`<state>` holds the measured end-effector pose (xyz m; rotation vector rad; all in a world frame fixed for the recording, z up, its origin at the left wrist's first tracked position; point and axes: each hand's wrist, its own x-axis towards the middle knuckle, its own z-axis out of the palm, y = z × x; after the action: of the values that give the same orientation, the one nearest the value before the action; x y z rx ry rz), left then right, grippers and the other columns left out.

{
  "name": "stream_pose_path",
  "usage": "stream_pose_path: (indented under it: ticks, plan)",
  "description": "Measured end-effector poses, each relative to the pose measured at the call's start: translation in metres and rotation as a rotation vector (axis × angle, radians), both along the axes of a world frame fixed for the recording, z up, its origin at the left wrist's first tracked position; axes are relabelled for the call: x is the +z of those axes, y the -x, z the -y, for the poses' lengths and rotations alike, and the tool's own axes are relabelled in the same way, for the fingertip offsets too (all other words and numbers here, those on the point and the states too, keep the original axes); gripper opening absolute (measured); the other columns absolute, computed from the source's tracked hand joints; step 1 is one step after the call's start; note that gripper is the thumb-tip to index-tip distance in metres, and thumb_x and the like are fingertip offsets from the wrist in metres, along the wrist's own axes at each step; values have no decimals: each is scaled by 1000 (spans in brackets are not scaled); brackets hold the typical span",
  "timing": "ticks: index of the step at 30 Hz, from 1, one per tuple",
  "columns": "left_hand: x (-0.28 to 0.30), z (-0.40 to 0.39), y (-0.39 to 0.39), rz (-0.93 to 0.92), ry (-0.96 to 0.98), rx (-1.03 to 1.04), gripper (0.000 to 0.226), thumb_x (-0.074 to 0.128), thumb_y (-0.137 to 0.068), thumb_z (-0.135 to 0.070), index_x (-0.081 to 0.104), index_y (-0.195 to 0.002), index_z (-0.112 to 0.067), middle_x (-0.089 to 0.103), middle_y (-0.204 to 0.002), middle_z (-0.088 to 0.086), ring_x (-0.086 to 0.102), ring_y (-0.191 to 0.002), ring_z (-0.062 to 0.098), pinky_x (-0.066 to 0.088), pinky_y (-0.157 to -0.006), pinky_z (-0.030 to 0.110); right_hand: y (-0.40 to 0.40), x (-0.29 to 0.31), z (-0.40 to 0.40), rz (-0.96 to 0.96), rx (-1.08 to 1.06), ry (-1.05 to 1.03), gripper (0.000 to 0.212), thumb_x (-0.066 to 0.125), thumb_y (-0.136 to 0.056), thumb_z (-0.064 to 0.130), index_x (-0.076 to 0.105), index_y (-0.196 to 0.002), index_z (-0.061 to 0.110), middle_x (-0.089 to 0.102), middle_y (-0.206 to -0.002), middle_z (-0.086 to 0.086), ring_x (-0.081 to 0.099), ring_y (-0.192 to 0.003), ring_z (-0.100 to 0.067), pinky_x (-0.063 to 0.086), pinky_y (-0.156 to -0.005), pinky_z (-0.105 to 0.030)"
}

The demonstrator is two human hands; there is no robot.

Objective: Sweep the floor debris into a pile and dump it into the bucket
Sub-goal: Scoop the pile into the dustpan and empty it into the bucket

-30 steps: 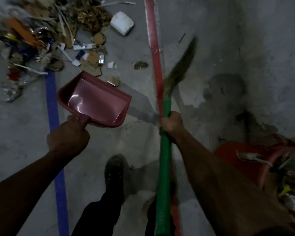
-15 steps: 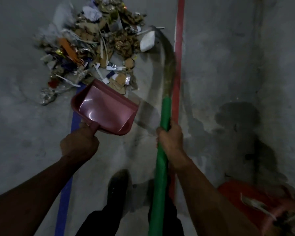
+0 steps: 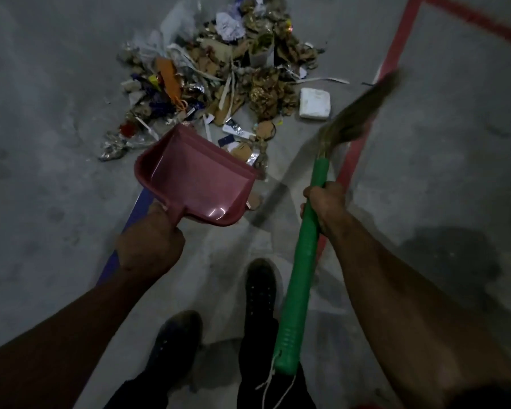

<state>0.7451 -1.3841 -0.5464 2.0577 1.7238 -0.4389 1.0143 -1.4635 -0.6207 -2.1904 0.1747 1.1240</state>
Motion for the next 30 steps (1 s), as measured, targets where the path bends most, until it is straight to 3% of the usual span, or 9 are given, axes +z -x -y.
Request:
stream_pose_path:
  ticks: [3,6,8,12,18,22,25,30]
  plan:
    - [0,2,-8,-25,9,62,24,55,-88,-14,47,-104,3,45,-71,8,52,-67,31,31,-61,33,-3,-6,-16,24,210,40,42,59,-73,15,56,-113,4,64,-94,-18,68,-77,-37,60,-65,-52]
    - [3,3,-15,-24,36,123,20,55,-88,-16,43,-99,-4,46,-71,6,60,-81,39,34,-65,34,-3,6,-13,41,380,67,39,58,-72,17,55,-110,10,65,-94,-16,68,-78,-37,60,-67,-52]
    - [7,3,-18,-21,52,149,19,54,-89,-17,40,-97,-7,40,-71,1,56,-76,34,34,-65,34,1,18,-4,49,422,41,30,58,-75,13,54,-105,12,64,-90,-16,67,-75,-36,59,-63,-51]
    - [17,7,-21,9,79,215,19,56,-90,-16,42,-99,-6,43,-80,4,48,-73,28,32,-65,34,17,37,20,84,409,-52,21,54,-81,7,52,-100,16,61,-84,-16,64,-66,-32,57,-54,-51]
    - [27,20,-5,9,28,226,28,55,-90,-17,49,-110,1,47,-81,8,53,-75,30,35,-64,35,44,63,31,190,269,-126,27,55,-87,7,53,-113,14,61,-83,-10,59,-52,-17,51,-43,-28]
    - [37,40,24,32,-1,234,34,56,-90,-17,48,-117,4,62,-99,20,60,-89,38,36,-67,36,54,79,37,207,246,-191,28,66,-87,15,52,-112,14,63,-85,-11,60,-56,-22,57,-50,-38]
    - [46,64,54,26,-16,246,32,56,-90,-14,48,-113,6,61,-103,23,59,-93,39,34,-66,36,65,94,51,187,267,-227,22,64,-87,11,51,-105,12,58,-78,-8,57,-48,-20,51,-46,-33]
    - [63,120,123,48,11,271,47,56,-90,-13,42,-131,6,55,-123,26,54,-112,42,42,-87,44,99,131,91,62,481,-229,23,60,-92,9,51,-113,8,57,-80,-10,57,-47,-15,48,-42,-26]
